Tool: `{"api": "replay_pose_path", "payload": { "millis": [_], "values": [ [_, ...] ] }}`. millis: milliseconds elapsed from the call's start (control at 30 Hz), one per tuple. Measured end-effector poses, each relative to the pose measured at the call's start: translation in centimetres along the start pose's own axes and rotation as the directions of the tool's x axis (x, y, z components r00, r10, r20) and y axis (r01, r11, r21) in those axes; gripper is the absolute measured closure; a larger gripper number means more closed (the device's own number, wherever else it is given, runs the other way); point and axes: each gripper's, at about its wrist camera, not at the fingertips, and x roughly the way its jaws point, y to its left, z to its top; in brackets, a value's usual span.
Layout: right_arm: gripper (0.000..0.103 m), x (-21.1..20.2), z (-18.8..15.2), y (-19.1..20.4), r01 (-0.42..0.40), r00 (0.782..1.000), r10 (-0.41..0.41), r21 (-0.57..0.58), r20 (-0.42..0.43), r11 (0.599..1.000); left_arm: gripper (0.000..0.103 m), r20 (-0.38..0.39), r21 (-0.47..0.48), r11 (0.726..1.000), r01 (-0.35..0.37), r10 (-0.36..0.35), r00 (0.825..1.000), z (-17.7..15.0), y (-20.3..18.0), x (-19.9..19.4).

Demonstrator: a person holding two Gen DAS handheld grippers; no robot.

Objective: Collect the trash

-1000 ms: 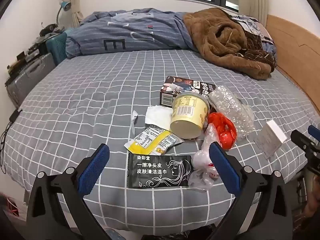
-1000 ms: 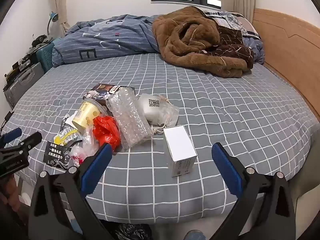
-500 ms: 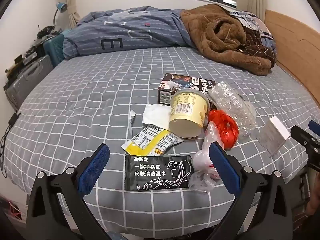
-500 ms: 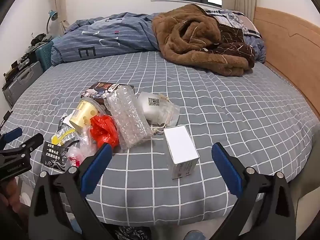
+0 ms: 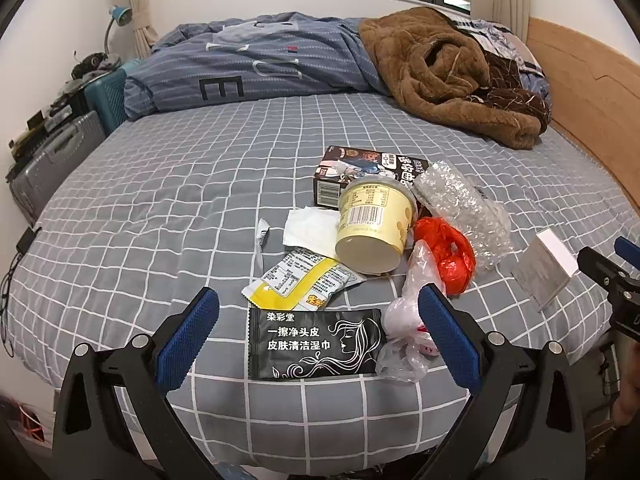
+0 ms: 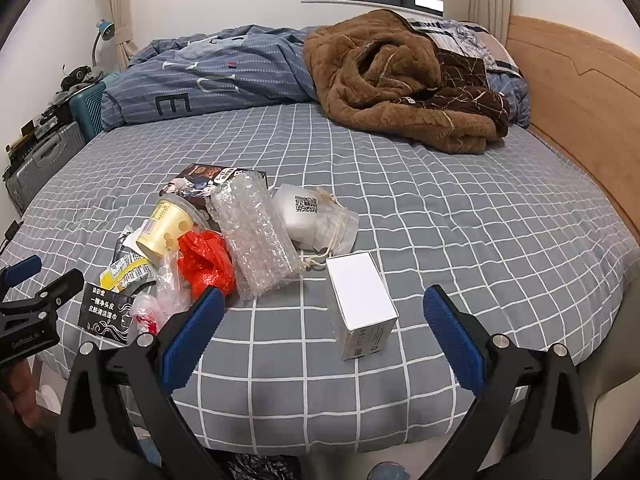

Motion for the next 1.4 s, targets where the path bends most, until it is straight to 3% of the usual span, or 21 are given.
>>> {"api": "replay_pose_path", "payload": {
  "millis": [1400],
  "values": [
    [0.007, 0.0, 0.14, 0.03, -0.011, 1.0, 0.011, -0.009, 0.0, 1.0, 0.006, -0.017, -0.021, 1.0, 0.013, -0.013, 1.0, -0.1, -0.25, -0.05]
  ]
}}
